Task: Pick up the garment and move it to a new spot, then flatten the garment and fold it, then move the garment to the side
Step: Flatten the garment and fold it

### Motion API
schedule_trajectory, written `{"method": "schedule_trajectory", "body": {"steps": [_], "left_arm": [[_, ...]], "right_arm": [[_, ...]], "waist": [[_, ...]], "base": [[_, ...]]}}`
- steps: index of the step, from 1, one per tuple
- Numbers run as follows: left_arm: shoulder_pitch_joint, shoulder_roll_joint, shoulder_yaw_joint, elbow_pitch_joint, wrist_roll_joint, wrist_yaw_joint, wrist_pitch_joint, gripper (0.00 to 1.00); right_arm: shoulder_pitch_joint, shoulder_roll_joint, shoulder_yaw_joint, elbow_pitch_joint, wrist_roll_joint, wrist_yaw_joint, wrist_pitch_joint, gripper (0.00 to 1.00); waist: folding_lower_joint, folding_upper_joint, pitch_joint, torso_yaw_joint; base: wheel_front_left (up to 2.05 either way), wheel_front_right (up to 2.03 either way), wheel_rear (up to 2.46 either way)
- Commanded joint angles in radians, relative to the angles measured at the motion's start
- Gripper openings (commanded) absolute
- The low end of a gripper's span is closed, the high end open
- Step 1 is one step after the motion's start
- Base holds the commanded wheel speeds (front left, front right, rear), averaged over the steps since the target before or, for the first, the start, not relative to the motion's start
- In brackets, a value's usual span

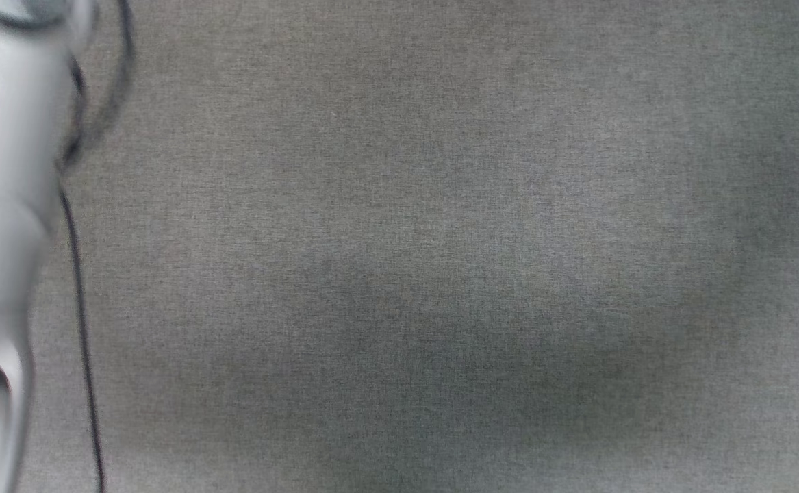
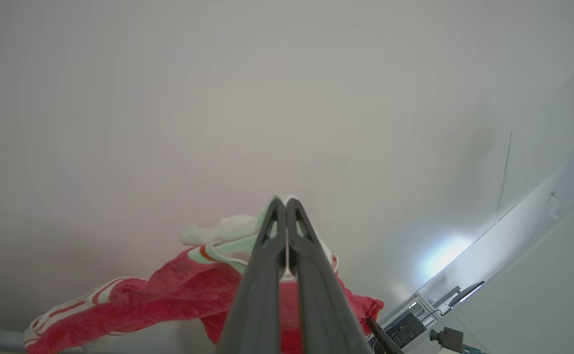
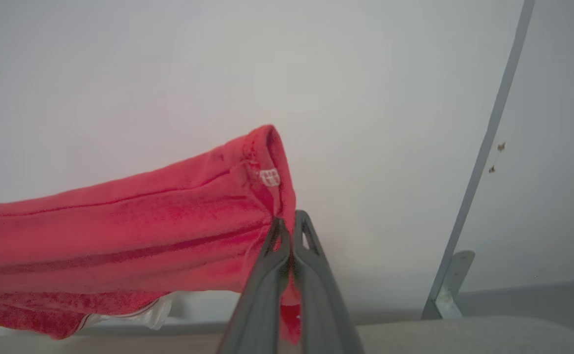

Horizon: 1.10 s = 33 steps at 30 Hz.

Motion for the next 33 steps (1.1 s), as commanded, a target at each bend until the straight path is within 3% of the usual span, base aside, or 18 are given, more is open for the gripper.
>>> {"method": "schedule_trajectory", "body": {"steps": [1,6,13,24,33], "left_arm": [[0.035,0.013,-0.001,-0.013,-0.005,0.002,0.000,0.00],[0.325,0.000,-0.025,-0.134,-0.060,0.002,-0.009,0.00],[0.692,0.016,-0.036,-0.304,-0.070,0.002,-0.049,0.00],[1.110,0.090,-0.040,-0.555,-0.022,0.002,-0.092,0.00],[1.318,0.145,-0.049,-0.700,0.032,0.002,-0.127,0.00]], "right_arm": [[0.026,-0.005,0.008,-0.007,0.014,-0.001,-0.004,0.00],[0.248,-0.046,0.086,-0.070,0.093,-0.001,0.008,0.00],[0.631,-0.106,0.135,-0.262,0.236,-0.001,0.041,0.00],[1.107,-0.136,0.026,-0.554,0.313,-0.001,0.099,0.00],[1.373,-0.073,-0.136,-0.779,0.292,-0.001,0.178,0.00]], "waist": [[0.0000,0.0000,0.000,0.001],[0.0000,0.0000,-0.020,0.020],[0.0000,0.0000,-0.069,0.023],[0.0000,0.0000,-0.156,0.006],[0.0000,0.0000,-0.182,0.005]], "base": [[0.00,0.00,0.00],[0.00,0.00,0.00],[0.00,0.00,0.00],[0.00,0.00,0.00],[0.00,0.00,0.00]]}}
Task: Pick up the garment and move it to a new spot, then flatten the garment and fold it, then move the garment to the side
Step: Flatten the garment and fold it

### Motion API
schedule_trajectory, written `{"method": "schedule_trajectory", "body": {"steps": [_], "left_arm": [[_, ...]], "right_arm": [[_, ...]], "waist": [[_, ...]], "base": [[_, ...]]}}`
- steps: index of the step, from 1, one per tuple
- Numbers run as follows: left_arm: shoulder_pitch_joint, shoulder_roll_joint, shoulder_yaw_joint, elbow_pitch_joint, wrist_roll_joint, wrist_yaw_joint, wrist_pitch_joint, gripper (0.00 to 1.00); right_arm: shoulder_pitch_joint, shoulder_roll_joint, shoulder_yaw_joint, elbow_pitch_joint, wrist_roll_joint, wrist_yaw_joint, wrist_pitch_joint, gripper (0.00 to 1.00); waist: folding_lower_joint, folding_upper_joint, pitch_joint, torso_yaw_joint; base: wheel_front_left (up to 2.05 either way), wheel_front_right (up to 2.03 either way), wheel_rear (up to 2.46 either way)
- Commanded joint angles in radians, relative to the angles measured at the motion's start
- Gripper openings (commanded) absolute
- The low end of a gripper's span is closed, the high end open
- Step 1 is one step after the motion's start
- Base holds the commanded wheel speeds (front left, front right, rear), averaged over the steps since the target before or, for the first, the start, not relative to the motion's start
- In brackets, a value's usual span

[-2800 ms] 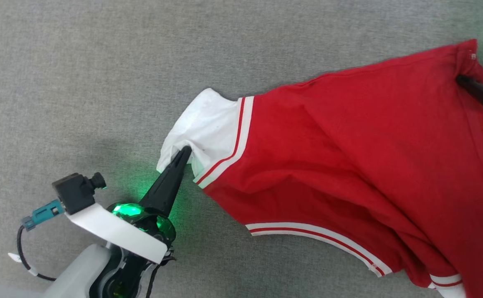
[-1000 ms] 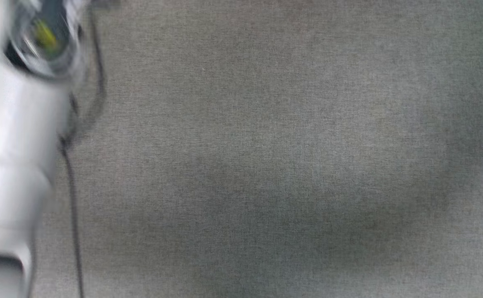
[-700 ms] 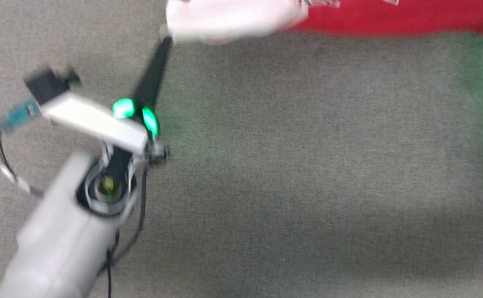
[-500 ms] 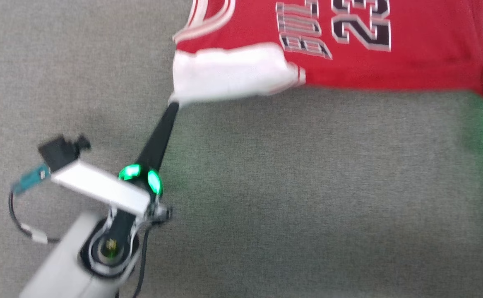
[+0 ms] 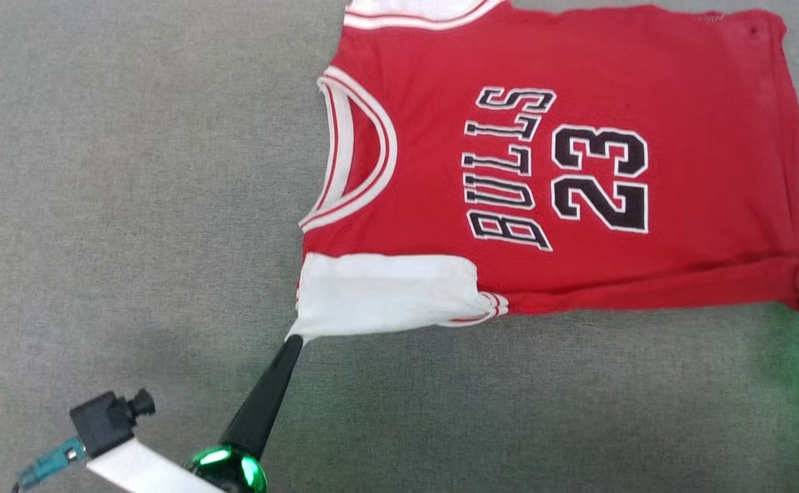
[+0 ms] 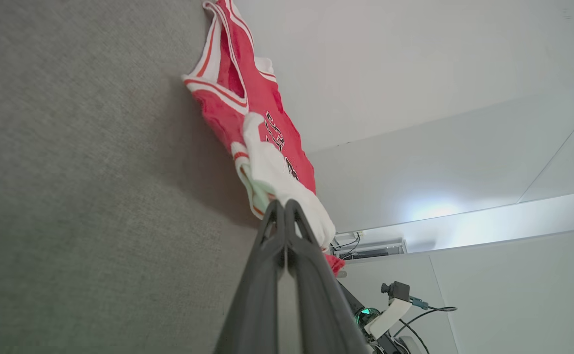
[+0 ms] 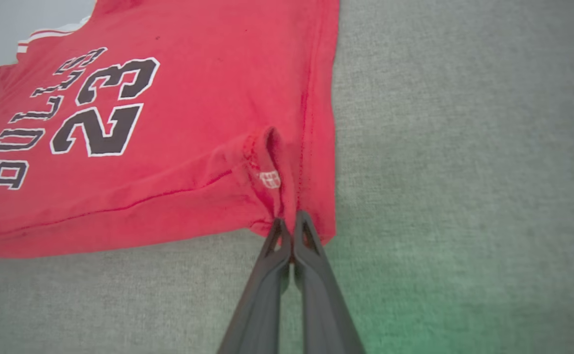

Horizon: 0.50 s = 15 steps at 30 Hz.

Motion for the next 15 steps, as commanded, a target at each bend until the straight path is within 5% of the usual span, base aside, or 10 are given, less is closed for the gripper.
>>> {"method": "schedule_trajectory", "body": {"steps": [1,7,15], "left_arm": [[0.026,0.006,0.009,-0.024,0.025,0.001,-0.010,0.00],[-0.003,0.003,0.013,-0.058,0.055,0.001,-0.014,0.00],[-0.293,-0.020,-0.019,0.032,0.065,0.001,0.081,0.00]], "right_arm": [[0.038,0.020,-0.032,-0.045,-0.013,0.000,0.022,0.00],[0.068,0.074,-0.091,-0.130,-0.040,0.000,0.072,0.00],[-0.035,0.120,-0.119,-0.147,-0.056,0.000,0.126,0.00]], "waist": [[0.0000,0.0000,0.000,-0.002],[0.0000,0.0000,-0.002,-0.008],[0.0000,0.0000,0.006,-0.010]], "base": [[0.00,0.00,0.00],[0.00,0.00,0.00],[0.00,0.00,0.00]]}}
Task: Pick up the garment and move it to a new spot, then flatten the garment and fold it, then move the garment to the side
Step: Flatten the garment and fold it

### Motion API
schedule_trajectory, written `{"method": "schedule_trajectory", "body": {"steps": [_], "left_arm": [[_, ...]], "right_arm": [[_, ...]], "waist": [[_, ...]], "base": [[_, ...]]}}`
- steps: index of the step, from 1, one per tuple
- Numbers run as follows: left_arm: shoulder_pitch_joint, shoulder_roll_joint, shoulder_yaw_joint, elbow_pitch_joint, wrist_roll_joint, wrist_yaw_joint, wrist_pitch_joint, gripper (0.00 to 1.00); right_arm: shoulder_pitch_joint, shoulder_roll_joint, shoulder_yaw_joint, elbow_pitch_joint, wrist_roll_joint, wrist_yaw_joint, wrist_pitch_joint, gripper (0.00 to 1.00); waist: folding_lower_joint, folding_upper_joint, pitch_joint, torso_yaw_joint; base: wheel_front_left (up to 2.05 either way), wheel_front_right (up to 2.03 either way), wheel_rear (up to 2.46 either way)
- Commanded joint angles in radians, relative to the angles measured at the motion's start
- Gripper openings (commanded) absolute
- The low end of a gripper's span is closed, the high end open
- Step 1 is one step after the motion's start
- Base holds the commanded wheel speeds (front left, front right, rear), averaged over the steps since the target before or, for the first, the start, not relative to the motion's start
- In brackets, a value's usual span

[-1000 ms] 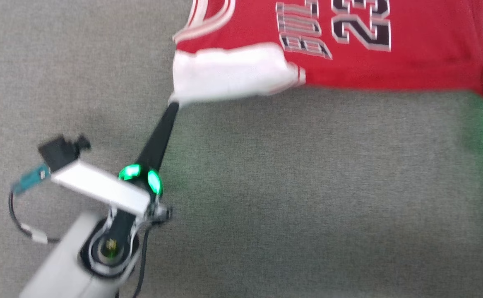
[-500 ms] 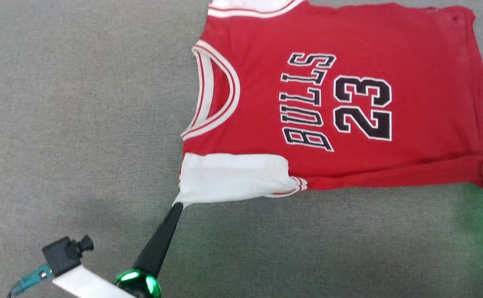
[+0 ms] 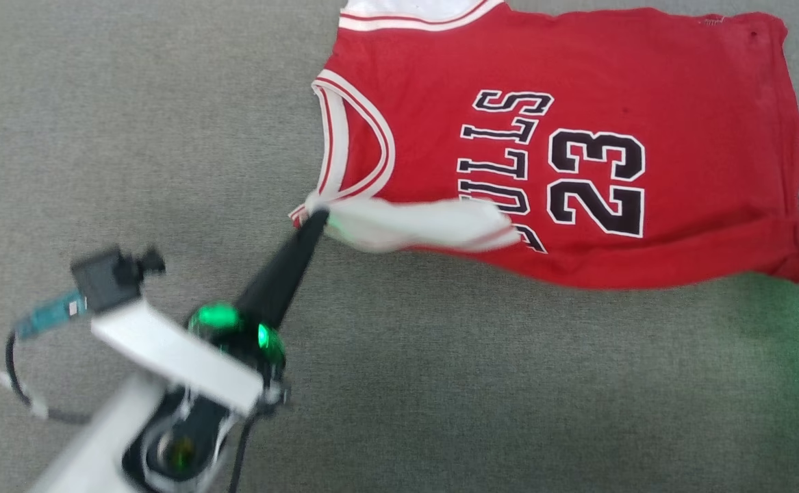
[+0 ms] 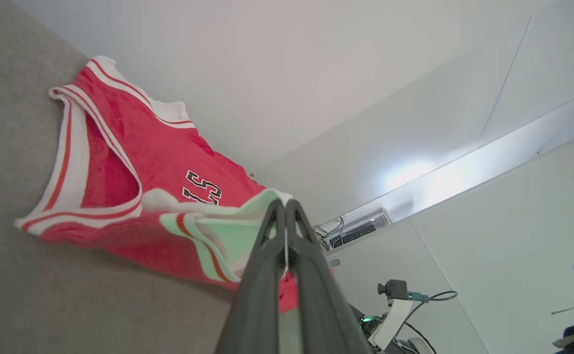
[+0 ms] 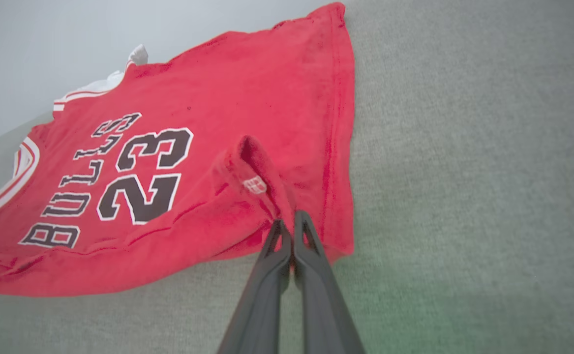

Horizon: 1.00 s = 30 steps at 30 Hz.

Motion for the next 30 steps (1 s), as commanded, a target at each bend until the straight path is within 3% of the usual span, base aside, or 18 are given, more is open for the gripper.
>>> {"method": "schedule_trajectory", "body": {"steps": [1,9,15,23,29,30], "left_arm": [[-0.048,-0.010,0.002,0.026,-0.006,0.001,0.011,0.00],[-0.310,-0.066,0.043,0.299,-0.058,0.001,0.047,0.00],[-0.426,-0.095,0.032,0.499,-0.037,0.001,0.060,0.00],[-0.496,-0.120,0.001,0.646,-0.017,0.001,0.039,0.00],[-0.513,-0.088,-0.092,0.710,0.065,0.002,0.025,0.00],[-0.522,-0.075,-0.106,0.717,0.095,0.002,0.009,0.08]], "right_arm": [[-0.029,0.006,-0.003,0.000,-0.009,0.000,0.000,0.00],[-0.195,0.039,-0.010,0.104,-0.042,0.000,-0.035,0.00],[-0.318,0.057,0.028,0.229,-0.062,0.000,-0.076,0.00],[-0.417,0.051,0.079,0.368,-0.079,0.000,-0.148,0.00],[-0.434,0.045,0.129,0.438,-0.070,0.000,-0.177,0.00],[-0.435,0.042,0.136,0.448,-0.068,0.000,-0.183,0.23]], "waist": [[0.0000,0.0000,0.007,-0.004],[0.0000,0.0000,0.059,-0.045],[0.0000,0.0000,0.107,-0.070],[0.0000,0.0000,0.165,-0.075],[0.0000,0.0000,0.151,-0.076],[0.0000,0.0000,0.143,-0.075]], "base": [[0.00,0.00,0.00],[0.00,0.00,0.00],[0.00,0.00,0.00],[0.00,0.00,0.00],[0.00,0.00,0.00],[0.00,0.00,0.00]]}}
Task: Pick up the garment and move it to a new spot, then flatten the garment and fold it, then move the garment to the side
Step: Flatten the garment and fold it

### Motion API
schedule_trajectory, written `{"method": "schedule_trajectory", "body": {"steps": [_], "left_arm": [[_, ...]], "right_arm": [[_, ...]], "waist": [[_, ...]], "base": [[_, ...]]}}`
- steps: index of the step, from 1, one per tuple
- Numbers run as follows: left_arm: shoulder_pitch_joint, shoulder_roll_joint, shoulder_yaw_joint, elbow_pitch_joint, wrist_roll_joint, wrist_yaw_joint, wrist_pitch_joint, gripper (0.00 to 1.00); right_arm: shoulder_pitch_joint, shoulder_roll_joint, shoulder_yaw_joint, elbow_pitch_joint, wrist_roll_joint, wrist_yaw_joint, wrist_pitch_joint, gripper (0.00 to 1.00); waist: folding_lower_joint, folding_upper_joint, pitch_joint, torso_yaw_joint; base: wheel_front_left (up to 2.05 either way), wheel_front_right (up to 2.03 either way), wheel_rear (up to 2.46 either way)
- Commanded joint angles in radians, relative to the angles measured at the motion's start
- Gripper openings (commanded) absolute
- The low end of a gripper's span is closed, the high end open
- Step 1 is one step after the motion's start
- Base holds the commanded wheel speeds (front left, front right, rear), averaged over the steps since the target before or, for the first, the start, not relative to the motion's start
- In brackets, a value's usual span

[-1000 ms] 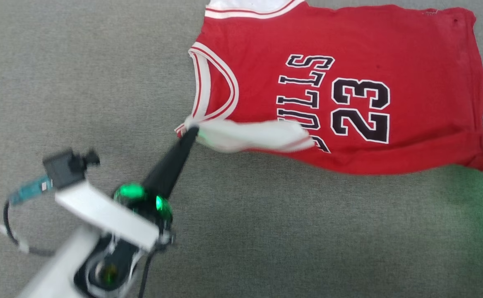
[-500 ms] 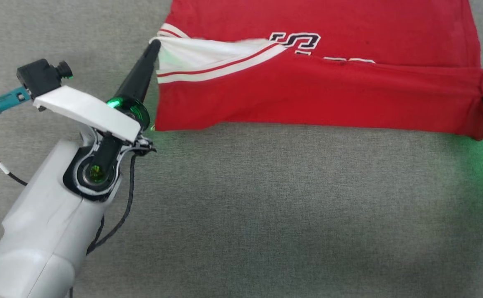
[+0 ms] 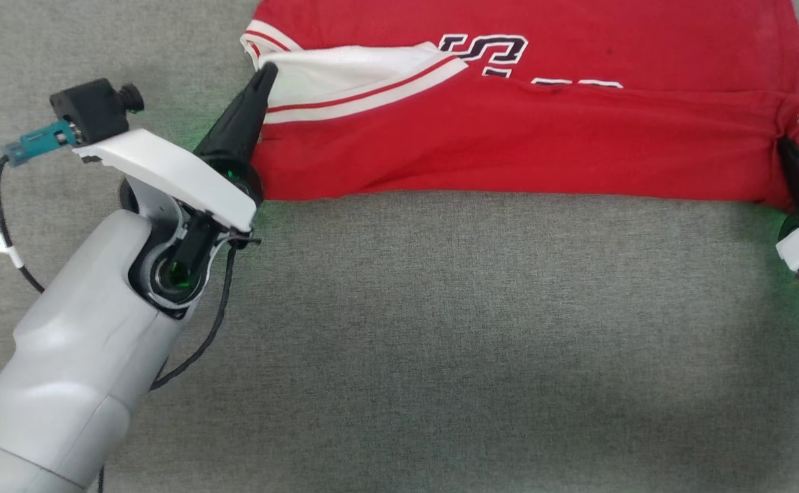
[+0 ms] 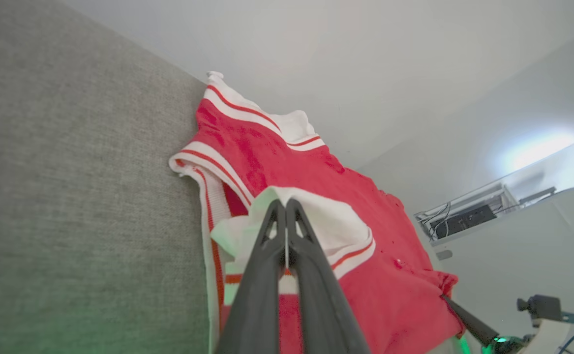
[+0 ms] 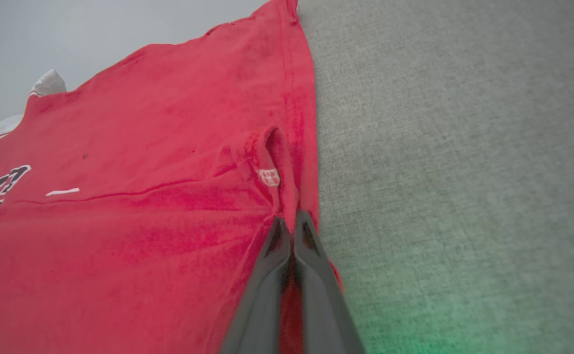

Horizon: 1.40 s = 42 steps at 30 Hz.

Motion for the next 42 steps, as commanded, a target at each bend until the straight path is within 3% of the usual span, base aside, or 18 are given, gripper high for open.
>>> {"method": "schedule_trajectory", "body": {"steps": [1,2,3,7,11,14,20,25,35,36,37,38,39,42], "left_arm": [[0.004,0.029,-0.032,0.031,0.046,0.004,-0.022,0.37],[-0.003,0.032,-0.055,0.027,0.065,0.004,-0.030,0.76],[-0.016,0.038,-0.075,0.020,0.088,0.003,-0.038,1.00],[-0.053,0.076,-0.136,-0.010,0.144,0.003,-0.050,1.00],[-0.088,0.156,-0.218,-0.050,0.204,0.003,0.002,1.00],[-0.119,0.221,-0.301,-0.086,0.230,0.006,0.173,1.00],[-0.112,0.260,-0.354,-0.167,0.131,0.062,0.449,1.00],[-0.104,0.254,-0.362,-0.145,0.080,0.080,0.537,1.00],[-0.090,0.200,-0.435,0.051,0.043,0.036,0.687,1.00],[-0.087,0.194,-0.432,0.056,0.037,0.031,0.684,0.92],[-0.087,0.187,-0.422,0.065,0.025,0.027,0.675,0.42],[-0.087,0.180,-0.414,0.070,0.016,0.023,0.669,0.05],[-0.087,0.175,-0.413,0.073,0.010,0.021,0.671,0.00],[-0.091,0.169,-0.416,0.077,0.008,0.012,0.671,0.00]], "right_arm": [[0.005,-0.001,0.013,0.025,0.005,0.000,-0.003,0.47],[0.009,-0.002,0.021,0.029,0.012,0.000,0.000,0.92],[0.014,-0.004,0.027,0.033,0.017,0.000,0.001,1.00],[0.031,-0.022,0.036,0.026,0.032,0.000,-0.009,1.00],[0.060,-0.037,0.031,-0.001,0.040,0.000,-0.027,1.00],[0.086,-0.043,0.019,-0.037,0.041,0.000,-0.030,1.00],[0.108,-0.024,0.025,-0.096,0.031,0.000,-0.004,1.00],[0.104,-0.002,0.038,-0.144,0.027,0.000,0.010,1.00],[0.109,-0.006,0.030,-0.184,0.033,0.000,0.022,1.00],[0.111,-0.006,0.030,-0.187,0.032,0.000,0.023,1.00],[0.113,-0.007,0.033,-0.189,0.030,0.000,0.026,1.00],[0.114,-0.009,0.037,-0.191,0.025,0.000,0.032,1.00],[0.116,-0.013,0.041,-0.193,0.021,0.000,0.036,1.00],[0.119,-0.026,0.055,-0.196,0.011,0.000,0.054,1.00]], "waist": [[0.0000,0.0000,-0.022,0.003],[0.0000,0.0000,-0.033,0.004],[0.0000,0.0000,-0.046,0.007],[0.0000,0.0000,-0.086,0.015],[0.0000,0.0000,-0.134,0.023],[0.0000,0.0000,-0.162,0.029],[0.0000,0.0000,-0.165,0.014],[0.0000,0.0000,-0.137,-0.019],[0.0000,0.0000,-0.101,-0.082],[0.0000,0.0000,-0.100,-0.085],[0.0000,0.0000,-0.099,-0.088],[0.0000,0.0000,-0.098,-0.089],[0.0000,0.0000,-0.098,-0.089],[0.0000,0.0000,-0.096,-0.090]], "base": [[0.00,0.00,0.00],[0.00,0.00,0.00],[0.00,0.00,0.00],[0.00,0.00,0.00],[0.00,0.00,0.00],[0.00,0.00,0.00],[0.00,0.00,0.00],[0.00,0.00,0.00],[0.00,0.00,0.00],[0.00,0.00,0.00],[0.00,0.00,0.00],[0.00,0.00,0.00],[0.00,0.00,0.00],[0.00,0.00,0.00]]}}
